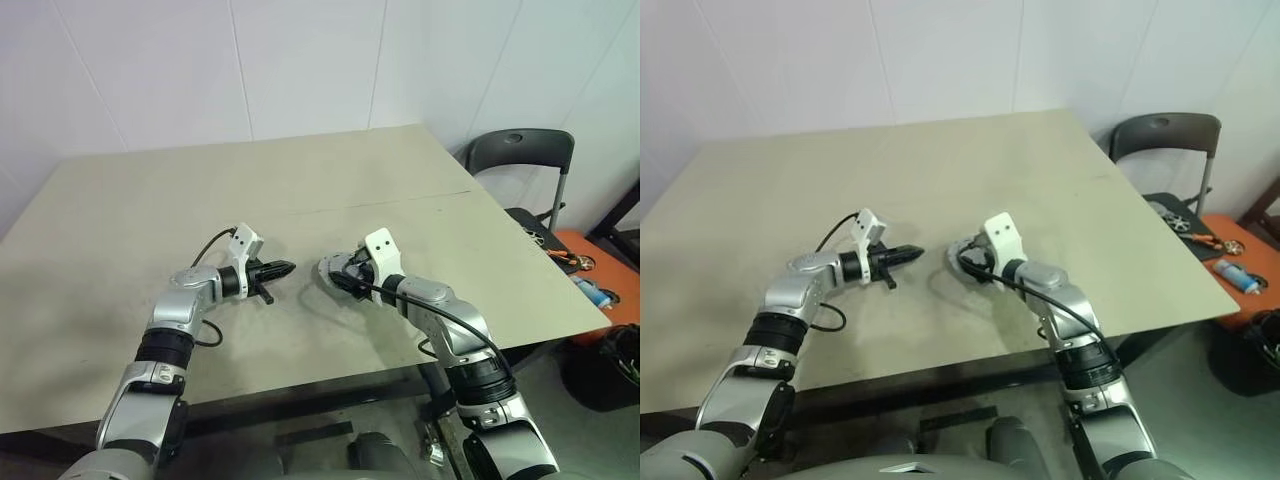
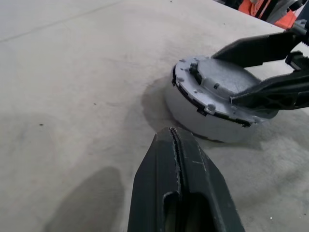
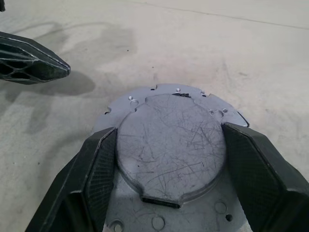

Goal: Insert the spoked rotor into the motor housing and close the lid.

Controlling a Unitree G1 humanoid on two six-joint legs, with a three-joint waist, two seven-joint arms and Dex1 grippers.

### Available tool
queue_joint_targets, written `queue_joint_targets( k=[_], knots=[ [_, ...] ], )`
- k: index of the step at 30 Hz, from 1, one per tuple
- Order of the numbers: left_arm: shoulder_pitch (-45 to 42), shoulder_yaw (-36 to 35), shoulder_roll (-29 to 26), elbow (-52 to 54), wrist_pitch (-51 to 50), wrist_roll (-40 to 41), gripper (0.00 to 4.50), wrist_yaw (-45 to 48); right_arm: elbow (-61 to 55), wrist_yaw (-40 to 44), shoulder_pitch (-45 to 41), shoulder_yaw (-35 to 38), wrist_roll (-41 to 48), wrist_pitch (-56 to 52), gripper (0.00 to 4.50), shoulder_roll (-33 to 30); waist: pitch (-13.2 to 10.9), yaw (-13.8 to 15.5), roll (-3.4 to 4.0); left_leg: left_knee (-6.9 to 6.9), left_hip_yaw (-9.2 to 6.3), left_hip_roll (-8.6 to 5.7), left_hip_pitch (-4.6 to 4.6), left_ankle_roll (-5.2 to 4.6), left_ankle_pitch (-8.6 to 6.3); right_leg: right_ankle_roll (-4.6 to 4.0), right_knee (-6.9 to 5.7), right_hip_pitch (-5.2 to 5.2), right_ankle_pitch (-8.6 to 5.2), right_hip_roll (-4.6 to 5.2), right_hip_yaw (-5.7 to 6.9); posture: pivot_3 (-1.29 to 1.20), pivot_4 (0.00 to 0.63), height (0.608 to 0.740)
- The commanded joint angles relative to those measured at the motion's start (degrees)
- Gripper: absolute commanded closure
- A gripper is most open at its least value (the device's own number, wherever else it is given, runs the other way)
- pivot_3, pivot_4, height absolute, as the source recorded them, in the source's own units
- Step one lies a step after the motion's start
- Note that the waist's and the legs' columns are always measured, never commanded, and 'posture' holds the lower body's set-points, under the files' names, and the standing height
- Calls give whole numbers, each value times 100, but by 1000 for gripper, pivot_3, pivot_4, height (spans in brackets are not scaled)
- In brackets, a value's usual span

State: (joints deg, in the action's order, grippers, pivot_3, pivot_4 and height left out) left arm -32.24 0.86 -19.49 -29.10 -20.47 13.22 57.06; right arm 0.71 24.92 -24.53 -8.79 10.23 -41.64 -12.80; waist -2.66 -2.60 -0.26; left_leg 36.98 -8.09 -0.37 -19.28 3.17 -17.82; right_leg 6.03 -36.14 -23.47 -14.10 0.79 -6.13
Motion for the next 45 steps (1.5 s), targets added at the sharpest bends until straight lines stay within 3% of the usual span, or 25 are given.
queue_joint_targets(
  k=[1, 21, 24, 35, 45],
  knots=[
    [-64, -55, -48, 215, 81, 94, 4500, -6, 240, 130, -118, 46, -35, 157, 1352, -120, 0, 1, 0, 3, 0, 0, 2, 0, 0, 0, 0, 4, 0, 0, 0, 0, 0, 740],
    [-65, -57, -10, 290, 21, 131, 4500, -63, 673, 123, 3, -658, -570, 510, 1352, 221, 3, -146, -2, 9, 0, 1, 43, 0, 0, 0, -4, 40, 6, -3, -1, 0, 0, 740],
    [-80, -61, -3, 293, 16, 135, 4500, -60, 727, 205, 68, -591, -575, 477, 1352, 130, 3, -144, -2, -4, 1, 1, 82, -1, -1, 17, 2, 74, -8, -4, -2, 0, 0, 740],
    [-640, 4, 111, 43, 44, 167, 4500, 119, 1081, 552, 0, -92, -328, 260, 1352, -240, 8, -51, -7, -1, 1, 0, 86, -1, -1, 21, 17, 91, -10, 0, -1, 0, 0, 740],
    [-418, 120, 238, 242, -10, 175, 4500, 125, 856, 902, -55, -87, -161, 127, 1352, -435, 8, 31, -7, -3, 1, -1, 84, -2, -2, 24, 21, 91, -12, 1, 0, 0, 0, 740]
  ],
)
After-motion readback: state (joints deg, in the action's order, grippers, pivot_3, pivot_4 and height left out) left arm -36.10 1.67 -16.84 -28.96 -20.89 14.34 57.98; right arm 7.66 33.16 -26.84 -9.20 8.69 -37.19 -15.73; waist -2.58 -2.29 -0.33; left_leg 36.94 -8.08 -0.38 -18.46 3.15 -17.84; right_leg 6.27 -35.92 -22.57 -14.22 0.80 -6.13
